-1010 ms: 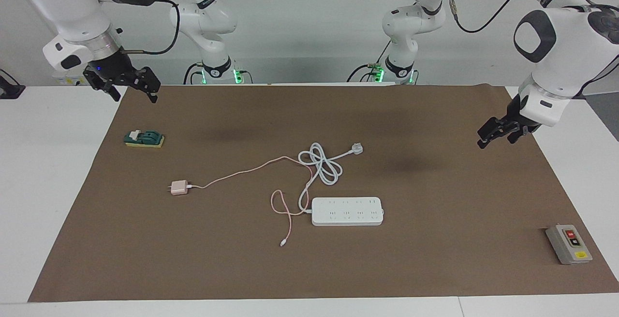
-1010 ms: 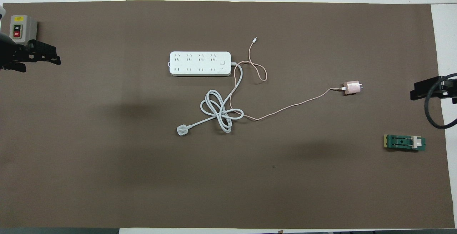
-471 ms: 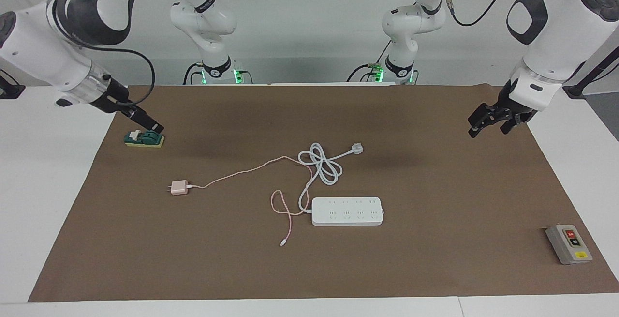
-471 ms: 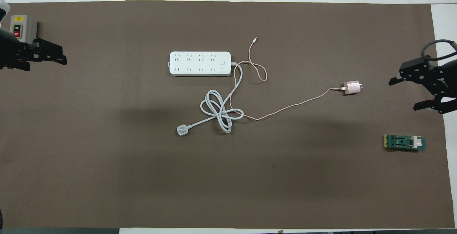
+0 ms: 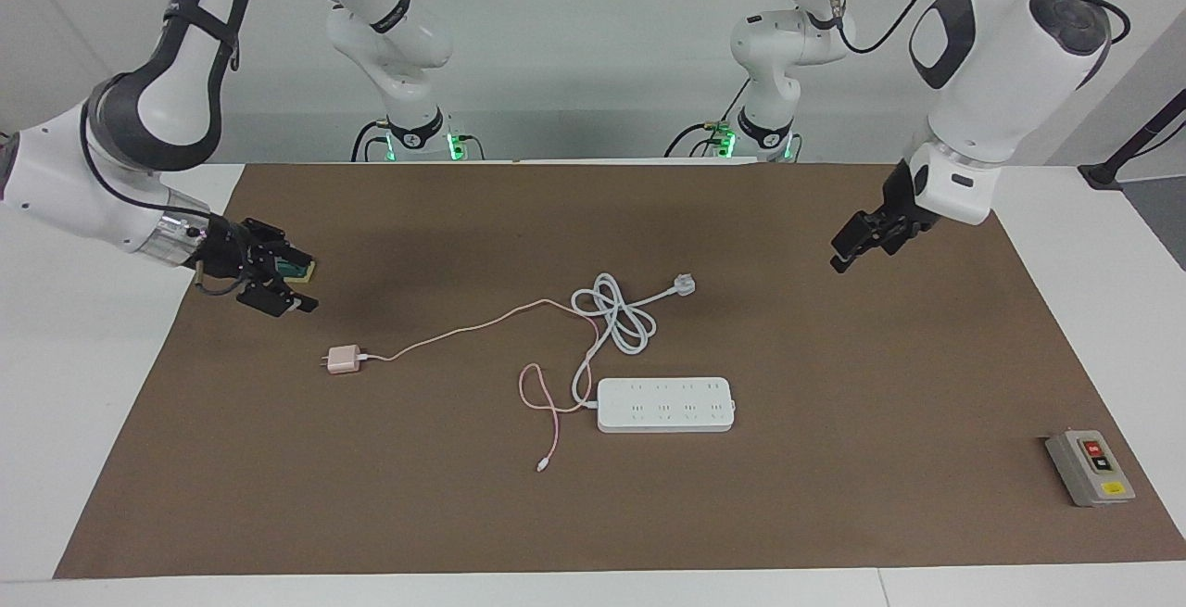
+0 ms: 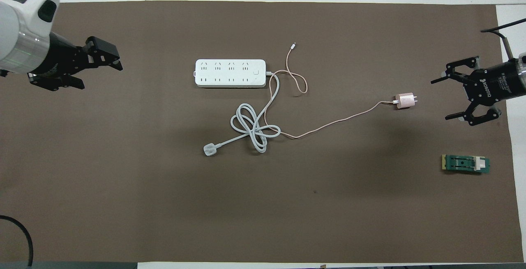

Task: Plug charger into power strip
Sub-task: 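Reach the right gripper to the pink charger while the left gripper approaches the strip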

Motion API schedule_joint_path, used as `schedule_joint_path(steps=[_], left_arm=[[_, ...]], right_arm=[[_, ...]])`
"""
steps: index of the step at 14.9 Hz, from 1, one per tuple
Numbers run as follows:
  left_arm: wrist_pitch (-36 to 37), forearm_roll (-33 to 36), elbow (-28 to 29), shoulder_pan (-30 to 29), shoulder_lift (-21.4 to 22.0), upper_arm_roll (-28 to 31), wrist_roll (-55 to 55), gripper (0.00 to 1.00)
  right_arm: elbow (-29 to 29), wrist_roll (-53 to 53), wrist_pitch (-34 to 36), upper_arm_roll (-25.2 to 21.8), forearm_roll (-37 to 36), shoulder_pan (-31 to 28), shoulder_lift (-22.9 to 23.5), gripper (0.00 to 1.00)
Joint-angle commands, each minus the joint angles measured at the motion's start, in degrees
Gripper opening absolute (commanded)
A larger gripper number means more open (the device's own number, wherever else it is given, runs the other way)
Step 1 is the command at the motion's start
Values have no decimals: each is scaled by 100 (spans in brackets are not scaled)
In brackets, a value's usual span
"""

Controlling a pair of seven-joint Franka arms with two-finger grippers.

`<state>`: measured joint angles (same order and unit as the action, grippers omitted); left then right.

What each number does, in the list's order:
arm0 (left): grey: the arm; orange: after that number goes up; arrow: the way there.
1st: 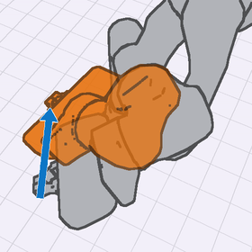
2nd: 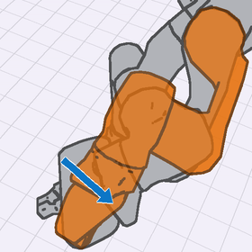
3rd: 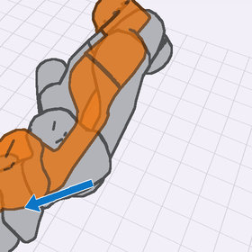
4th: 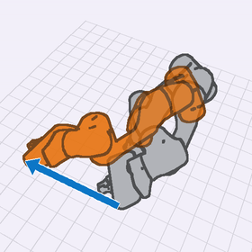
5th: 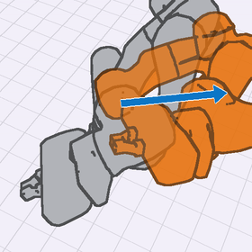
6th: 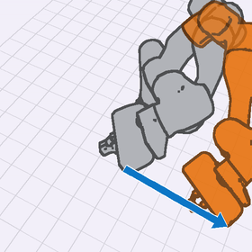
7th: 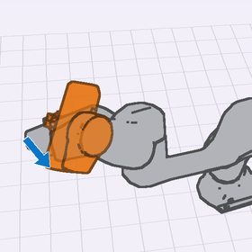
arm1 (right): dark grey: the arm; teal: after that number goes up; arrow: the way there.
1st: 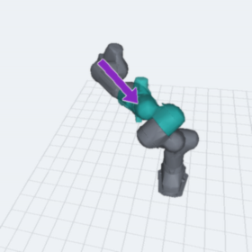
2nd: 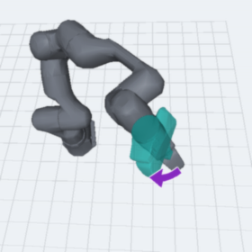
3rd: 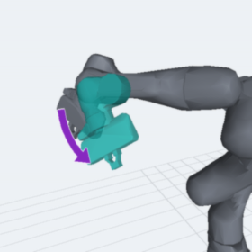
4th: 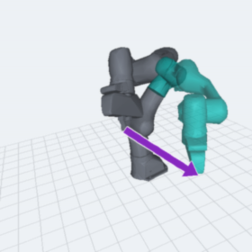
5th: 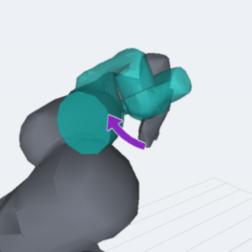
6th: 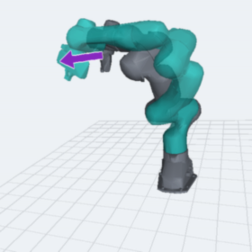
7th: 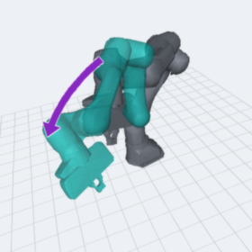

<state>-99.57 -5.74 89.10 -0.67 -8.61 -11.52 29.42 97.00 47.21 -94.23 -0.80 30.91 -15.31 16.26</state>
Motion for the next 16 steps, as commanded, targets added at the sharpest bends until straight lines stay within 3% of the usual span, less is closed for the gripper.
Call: schedule_joint_path(steps=[1,5,6,13,16], left_arm=[[-754,-137,695,93,324,62,152,100],[-740,-234,618,313,324,45,413,100],[-591,-521,547,287,316,44,467,100],[-387,-1657,424,243,281,88,521,100],[-440,-1728,424,252,263,80,424,100]], right_arm=[[-15,175,-244,-25,345,-113,429,100],[3,-69,-358,-35,539,-376,939,100],[29,-324,-420,-35,539,-385,1010,100],[126,-765,-754,-35,820,-298,1318,100],[188,-792,-956,-35,873,-263,1345,100]])
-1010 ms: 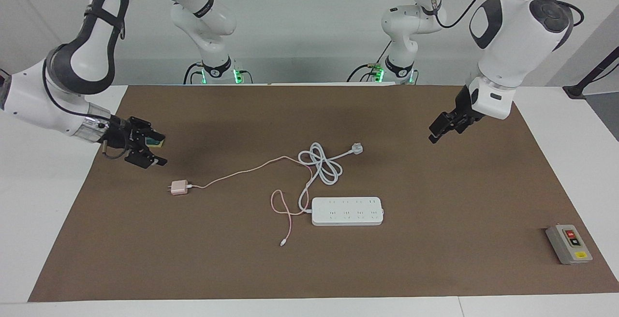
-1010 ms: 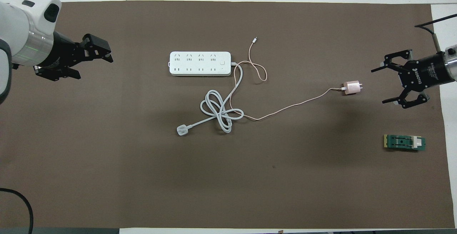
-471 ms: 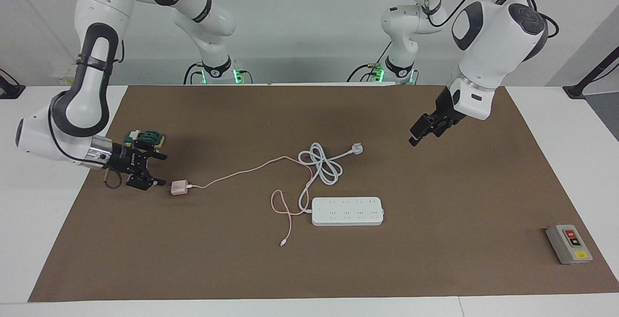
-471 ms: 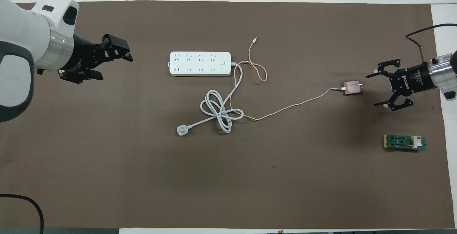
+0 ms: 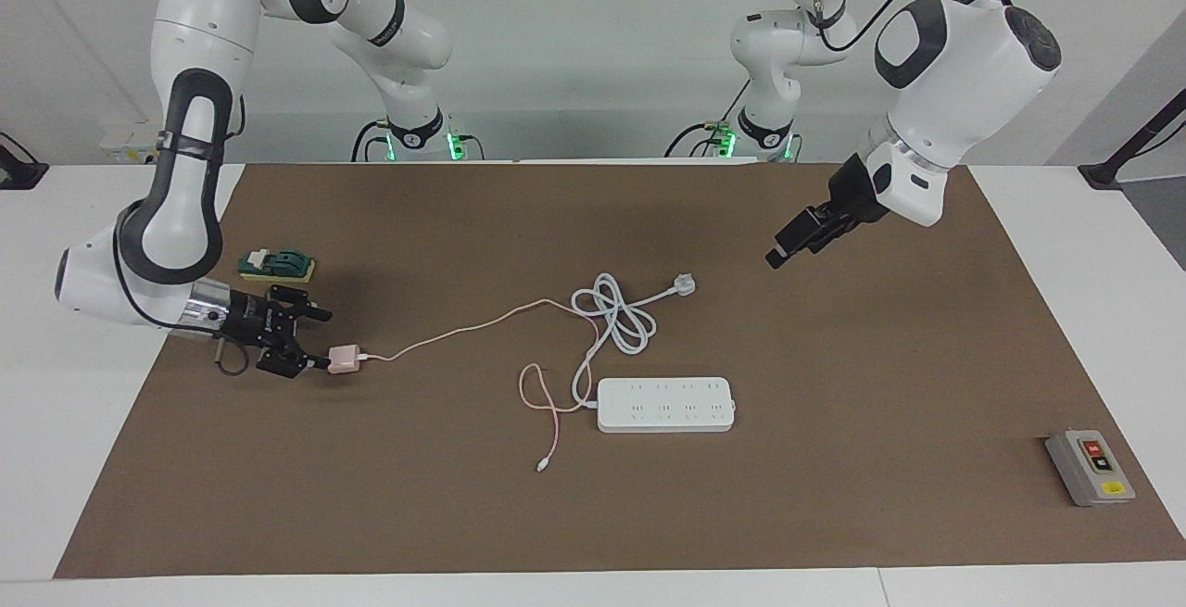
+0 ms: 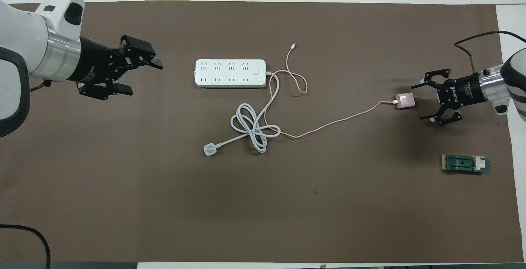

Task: Plug charger into power strip
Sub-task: 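Reach the right gripper to the pink charger while the left gripper approaches the strip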

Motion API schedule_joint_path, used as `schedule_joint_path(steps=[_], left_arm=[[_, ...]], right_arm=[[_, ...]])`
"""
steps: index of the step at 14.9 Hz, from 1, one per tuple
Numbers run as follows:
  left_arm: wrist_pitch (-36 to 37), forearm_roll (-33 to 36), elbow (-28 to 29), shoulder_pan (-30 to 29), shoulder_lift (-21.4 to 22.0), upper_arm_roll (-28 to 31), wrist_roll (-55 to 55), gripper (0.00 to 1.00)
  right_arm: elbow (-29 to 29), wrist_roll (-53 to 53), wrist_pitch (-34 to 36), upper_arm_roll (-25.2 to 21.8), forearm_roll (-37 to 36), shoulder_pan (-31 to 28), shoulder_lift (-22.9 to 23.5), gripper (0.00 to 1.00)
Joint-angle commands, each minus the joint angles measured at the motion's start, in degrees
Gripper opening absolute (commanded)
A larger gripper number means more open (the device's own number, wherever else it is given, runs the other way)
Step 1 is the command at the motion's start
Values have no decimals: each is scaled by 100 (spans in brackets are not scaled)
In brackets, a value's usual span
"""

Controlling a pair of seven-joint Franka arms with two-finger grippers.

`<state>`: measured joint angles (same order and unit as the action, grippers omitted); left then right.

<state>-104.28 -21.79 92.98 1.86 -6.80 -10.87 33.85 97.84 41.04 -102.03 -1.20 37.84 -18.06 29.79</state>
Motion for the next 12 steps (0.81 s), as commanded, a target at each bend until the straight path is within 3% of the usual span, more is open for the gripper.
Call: schedule_joint_path(steps=[1,4,12], left_arm=[[22,-115,27,50,82,6,-19,100],[-83,42,28,349,91,-20,8,100],[-83,148,54,297,223,24,17,100]], right_arm=[[104,-176,-203,6,224,65,0,100],[192,-184,-431,6,330,153,36,100],[183,-500,-555,6,488,118,290,100]])
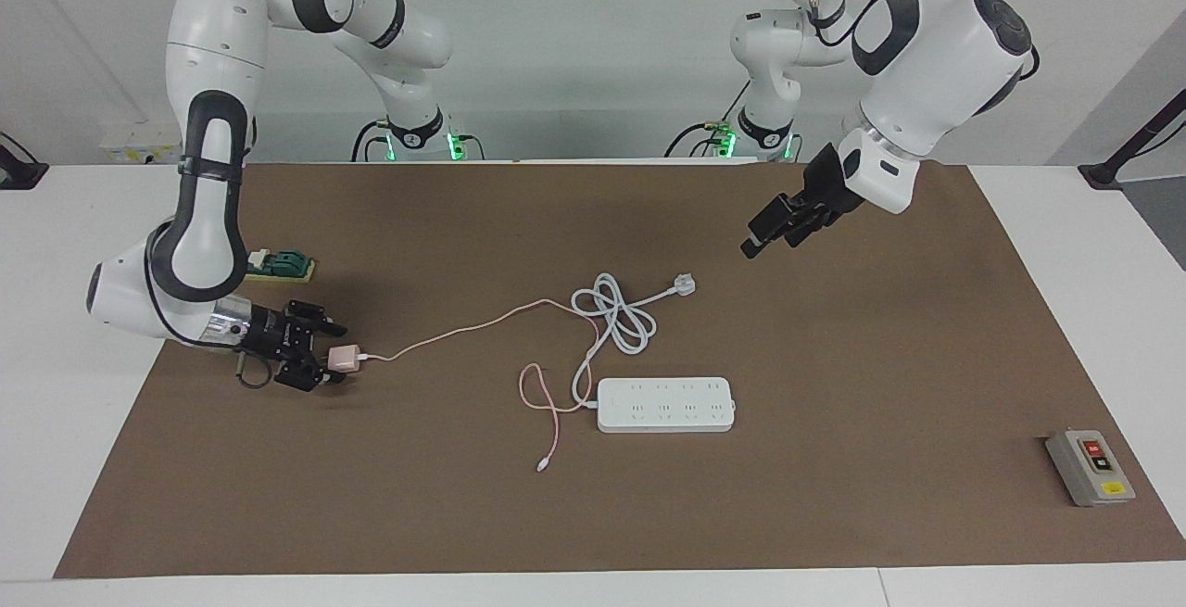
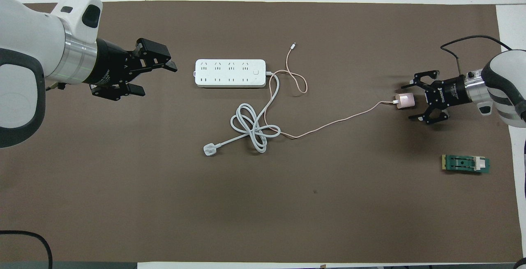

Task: Plug charger into power strip
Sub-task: 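Reach the right gripper to the pink charger while the left gripper approaches the strip, then grasp the strip with the left gripper while the right gripper lifts the charger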

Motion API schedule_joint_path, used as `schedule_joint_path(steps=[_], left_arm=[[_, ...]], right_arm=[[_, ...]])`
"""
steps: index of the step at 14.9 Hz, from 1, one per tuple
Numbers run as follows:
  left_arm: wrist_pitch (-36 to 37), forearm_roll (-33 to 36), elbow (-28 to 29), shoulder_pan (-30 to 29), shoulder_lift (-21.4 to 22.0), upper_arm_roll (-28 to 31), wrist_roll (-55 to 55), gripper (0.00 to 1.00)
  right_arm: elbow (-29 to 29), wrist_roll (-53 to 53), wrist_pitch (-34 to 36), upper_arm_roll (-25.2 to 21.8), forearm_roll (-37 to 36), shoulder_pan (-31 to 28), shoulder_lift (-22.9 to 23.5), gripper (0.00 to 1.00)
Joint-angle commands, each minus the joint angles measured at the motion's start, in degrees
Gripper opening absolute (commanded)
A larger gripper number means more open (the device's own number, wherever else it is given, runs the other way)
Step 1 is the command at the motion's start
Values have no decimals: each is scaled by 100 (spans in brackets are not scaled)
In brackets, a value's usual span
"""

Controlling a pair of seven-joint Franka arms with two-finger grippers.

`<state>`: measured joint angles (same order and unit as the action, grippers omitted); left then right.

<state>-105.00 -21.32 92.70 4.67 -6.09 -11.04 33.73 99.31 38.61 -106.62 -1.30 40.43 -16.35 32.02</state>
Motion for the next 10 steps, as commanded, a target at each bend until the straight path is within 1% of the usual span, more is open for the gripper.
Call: schedule_joint_path(steps=[1,3,4,5,6,7,8,9,10], left_arm=[[-12,110,82,17,161,49,37,100],[-21,110,73,8,161,49,28,100],[75,93,64,-9,161,49,-15,100],[102,49,47,-10,161,49,-24,100],[59,-12,38,-36,161,66,-68,100],[41,-274,47,-175,144,75,-147,100],[41,-929,73,-403,135,67,-321,100],[41,-1484,169,-509,143,66,-610,100],[41,-1663,257,-571,143,66,-883,100]], right_arm=[[36,-257,-148,16,263,-61,85,100],[44,-257,-219,16,290,-61,94,80],[44,-257,-236,16,290,-61,94,72],[44,-257,-245,16,290,-61,103,68],[53,-292,-254,16,290,-61,103,61],[88,-397,-306,16,281,-61,103,51],[123,-546,-420,16,281,-61,112,38],[176,-626,-473,16,281,-61,112,23],[185,-644,-491,16,281,-53,112,13]])
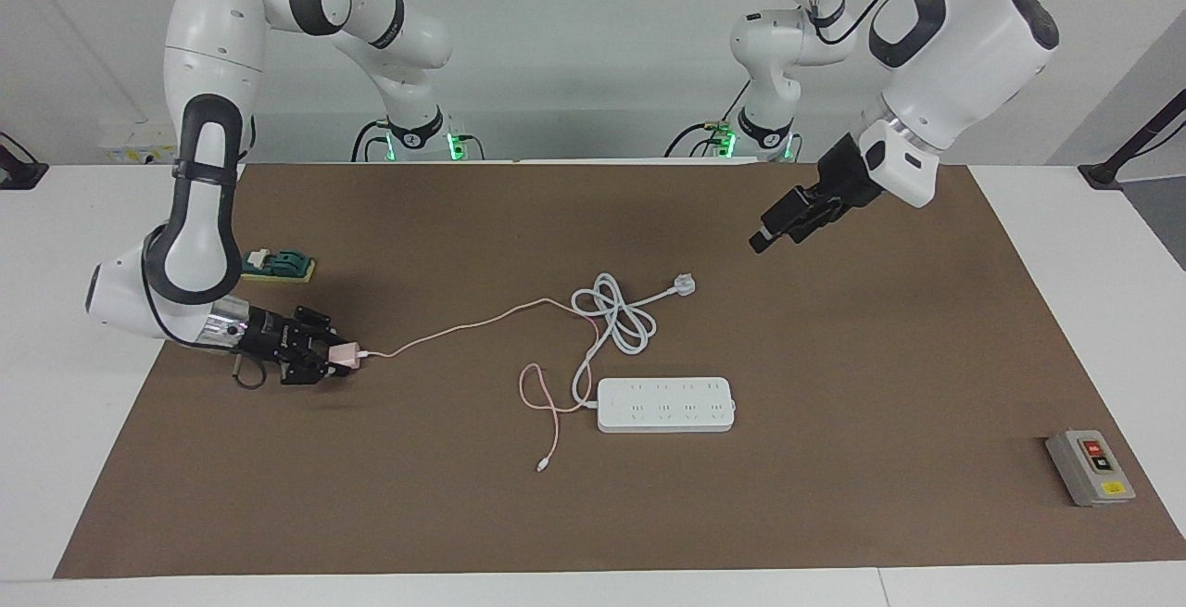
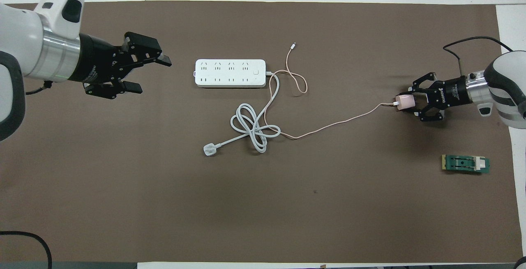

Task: Plug charger into power strip
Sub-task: 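Grasp the strip with the left gripper while the right gripper lifts the charger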

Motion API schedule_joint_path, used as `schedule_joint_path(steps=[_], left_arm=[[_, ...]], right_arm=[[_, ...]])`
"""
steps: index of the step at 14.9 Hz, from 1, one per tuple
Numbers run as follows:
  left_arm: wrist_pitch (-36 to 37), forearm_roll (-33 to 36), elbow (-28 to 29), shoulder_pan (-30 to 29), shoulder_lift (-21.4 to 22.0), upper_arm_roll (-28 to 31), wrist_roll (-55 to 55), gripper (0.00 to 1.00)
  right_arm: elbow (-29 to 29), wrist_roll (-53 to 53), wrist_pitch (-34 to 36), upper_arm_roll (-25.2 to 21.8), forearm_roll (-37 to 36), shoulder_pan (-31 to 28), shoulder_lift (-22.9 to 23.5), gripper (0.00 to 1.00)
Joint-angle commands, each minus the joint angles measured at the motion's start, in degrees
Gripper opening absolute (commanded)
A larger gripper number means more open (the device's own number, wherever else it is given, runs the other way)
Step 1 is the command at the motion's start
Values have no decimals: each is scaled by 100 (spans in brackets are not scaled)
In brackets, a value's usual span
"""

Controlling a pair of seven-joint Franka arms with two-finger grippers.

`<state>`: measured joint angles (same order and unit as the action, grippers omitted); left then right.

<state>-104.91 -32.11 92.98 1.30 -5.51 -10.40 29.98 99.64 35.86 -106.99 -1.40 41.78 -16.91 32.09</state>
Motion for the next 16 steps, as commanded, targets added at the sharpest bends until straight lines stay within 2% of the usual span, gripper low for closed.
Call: schedule_joint_path(steps=[1,5,7,9,11,13,16], left_arm=[[32,-699,264,-314,77,2,-824,100],[-47,-1646,641,-367,77,2,-1484,100],[-64,-1973,835,-429,16,2,-2518,100],[-47,-2306,1019,-446,-73,2,-3311,100],[23,-2493,1064,-552,-160,2,-3648,100],[41,-2719,1055,-482,-248,-32,-3753,100],[-38,-3160,1056,-359,-450,-50,-4763,100]], right_arm=[[153,-361,-463,26,154,12,104,0],[83,-273,-402,18,146,30,86,0],[-110,-20,-140,26,137,47,43,0],[-469,594,281,61,84,143,-10,0],[-752,1236,599,70,110,363,-106,0],[-779,1572,644,105,146,539,-264,0],[-788,2177,671,359,434,724,-519,0]])
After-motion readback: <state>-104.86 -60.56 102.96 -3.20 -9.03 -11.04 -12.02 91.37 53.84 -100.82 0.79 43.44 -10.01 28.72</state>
